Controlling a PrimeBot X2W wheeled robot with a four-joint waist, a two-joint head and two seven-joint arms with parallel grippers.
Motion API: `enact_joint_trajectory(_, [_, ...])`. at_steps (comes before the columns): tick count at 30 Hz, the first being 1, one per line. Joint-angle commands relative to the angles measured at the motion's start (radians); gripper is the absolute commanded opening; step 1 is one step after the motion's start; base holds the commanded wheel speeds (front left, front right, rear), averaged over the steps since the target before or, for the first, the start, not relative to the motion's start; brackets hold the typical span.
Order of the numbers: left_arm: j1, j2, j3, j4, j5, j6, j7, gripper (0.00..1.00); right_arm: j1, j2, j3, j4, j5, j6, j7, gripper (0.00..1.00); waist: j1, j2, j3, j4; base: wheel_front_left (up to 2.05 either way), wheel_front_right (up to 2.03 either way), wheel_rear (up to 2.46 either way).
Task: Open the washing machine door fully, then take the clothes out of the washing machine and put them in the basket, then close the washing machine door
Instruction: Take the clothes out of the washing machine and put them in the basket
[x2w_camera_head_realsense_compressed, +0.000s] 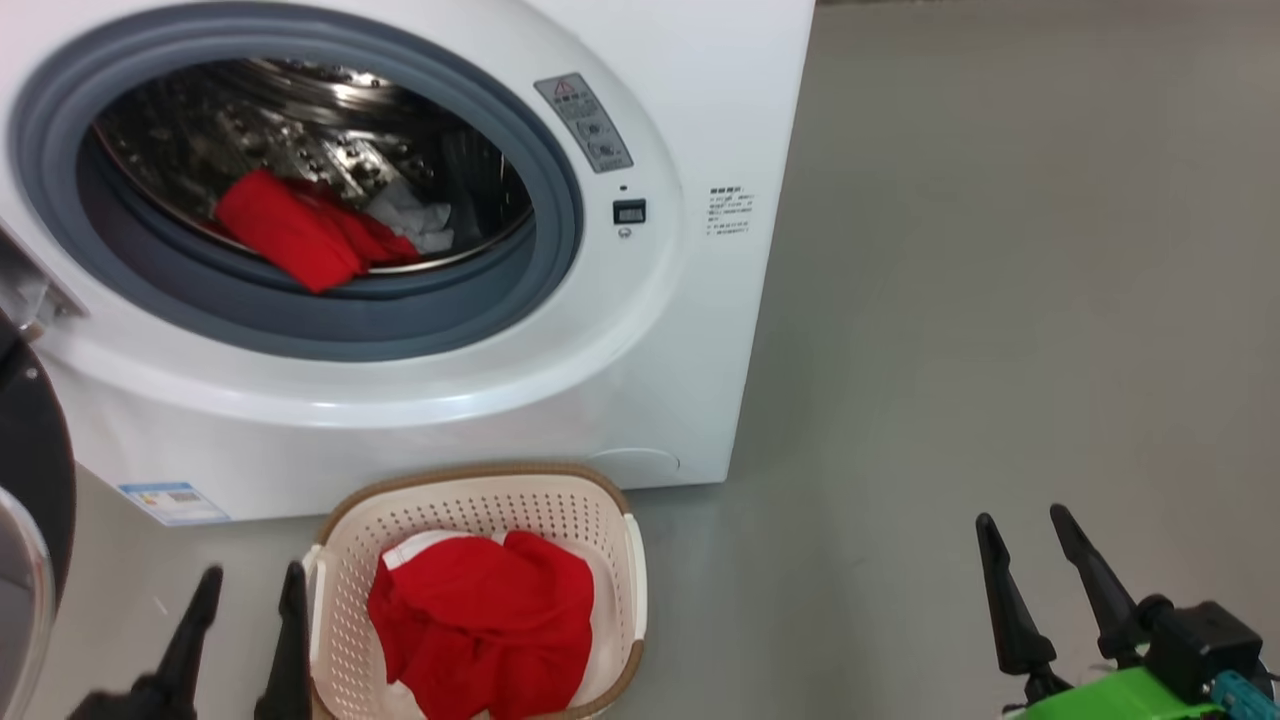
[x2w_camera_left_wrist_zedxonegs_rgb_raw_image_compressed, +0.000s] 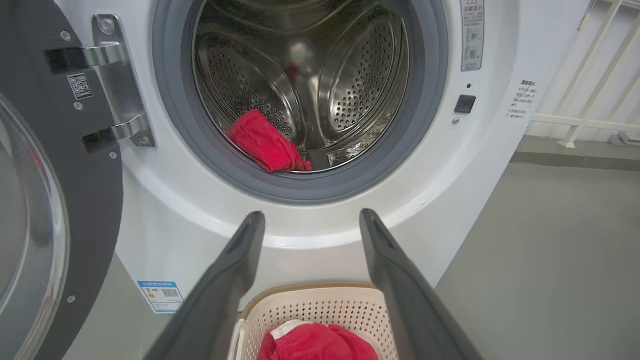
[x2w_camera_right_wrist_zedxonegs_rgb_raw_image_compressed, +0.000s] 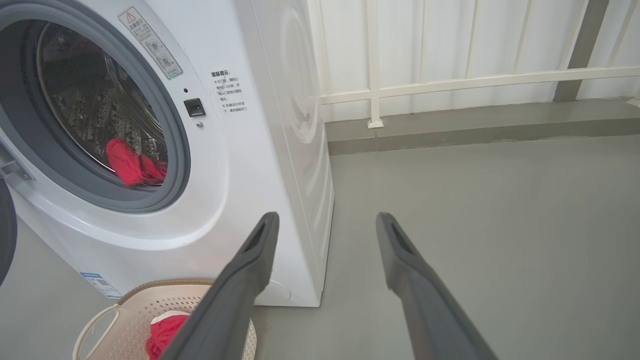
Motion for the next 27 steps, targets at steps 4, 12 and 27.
enact_joint_trajectory(4, [-0.174,0.057,0.006,0.072,0.053,0.002,-0.005,1.00,-0.088,-0.006,0.038,-0.033,-0.007,0.006,-0.006,1.00,0.0000,0.0000,0.100,0.004,0.00,0.00,0.00])
enact_joint_trajectory(12, [-0.468,0.138,-0.071,0.273,0.174,0.015,-0.005,1.00,-0.173,-0.005,0.064,-0.043,0.022,0.006,-0.006,1.00,0.0000,0.0000,0.231,0.000,0.00,0.00,0.00])
enact_joint_trajectory(27, [-0.983,0.214,-0.245,0.713,0.391,0.083,0.076,1.00,-0.260,-0.005,0.102,-0.041,0.068,0.006,-0.006,1.00,0.0000,0.0000,0.343,-0.032,0.00,0.00,0.00])
